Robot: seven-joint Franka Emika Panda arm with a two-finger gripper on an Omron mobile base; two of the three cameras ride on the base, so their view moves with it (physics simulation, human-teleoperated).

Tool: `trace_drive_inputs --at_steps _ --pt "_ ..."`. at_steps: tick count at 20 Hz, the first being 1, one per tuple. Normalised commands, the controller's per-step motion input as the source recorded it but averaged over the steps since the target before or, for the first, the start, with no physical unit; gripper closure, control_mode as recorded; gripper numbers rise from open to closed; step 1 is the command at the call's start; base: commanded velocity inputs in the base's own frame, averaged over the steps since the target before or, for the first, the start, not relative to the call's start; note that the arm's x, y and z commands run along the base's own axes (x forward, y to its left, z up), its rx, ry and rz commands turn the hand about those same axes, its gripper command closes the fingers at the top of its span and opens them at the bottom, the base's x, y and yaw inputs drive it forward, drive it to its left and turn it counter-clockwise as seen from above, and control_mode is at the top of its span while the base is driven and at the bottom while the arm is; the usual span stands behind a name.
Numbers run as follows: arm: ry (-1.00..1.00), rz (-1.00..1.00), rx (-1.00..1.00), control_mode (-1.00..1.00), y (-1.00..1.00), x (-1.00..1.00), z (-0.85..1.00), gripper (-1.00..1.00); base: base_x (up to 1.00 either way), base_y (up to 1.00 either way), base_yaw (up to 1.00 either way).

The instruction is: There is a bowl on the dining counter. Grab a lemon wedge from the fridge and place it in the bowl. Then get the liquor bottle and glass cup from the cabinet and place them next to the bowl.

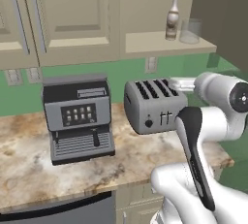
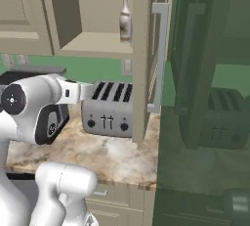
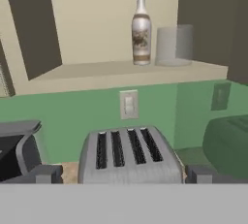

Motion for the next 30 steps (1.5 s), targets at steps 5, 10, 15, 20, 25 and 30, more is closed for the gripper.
trace_drive_inputs --at_steps 5,10,15,20,25,30 --pt "-0.13 -0.06 0.01 -1.0 -0.12 0.18 0.76 -1.0 0.0 0.0 0.0" --pt "0.0 -0.04 0.02 -1.0 -0.23 0.29 0.85 -1.0 0.0 0.0 0.0" --pt "0.0 -0.05 0.0 -1.0 -0.24 0.32 0.62 -1.0 0.0 0.0 0.0" --pt "0.0 0.0 0.0 -1.0 -0.04 0.11 0.05 -1.0 0.0 0.0 0.0" --pt "0.0 0.0 0.0 -1.0 0.0 0.32 0.0 -1.0 0.0 0.0 0.0" --pt "0.0 0.01 0.0 -1.0 -0.02 0.46 0.0 -1.0 0.0 0.0 0.0"
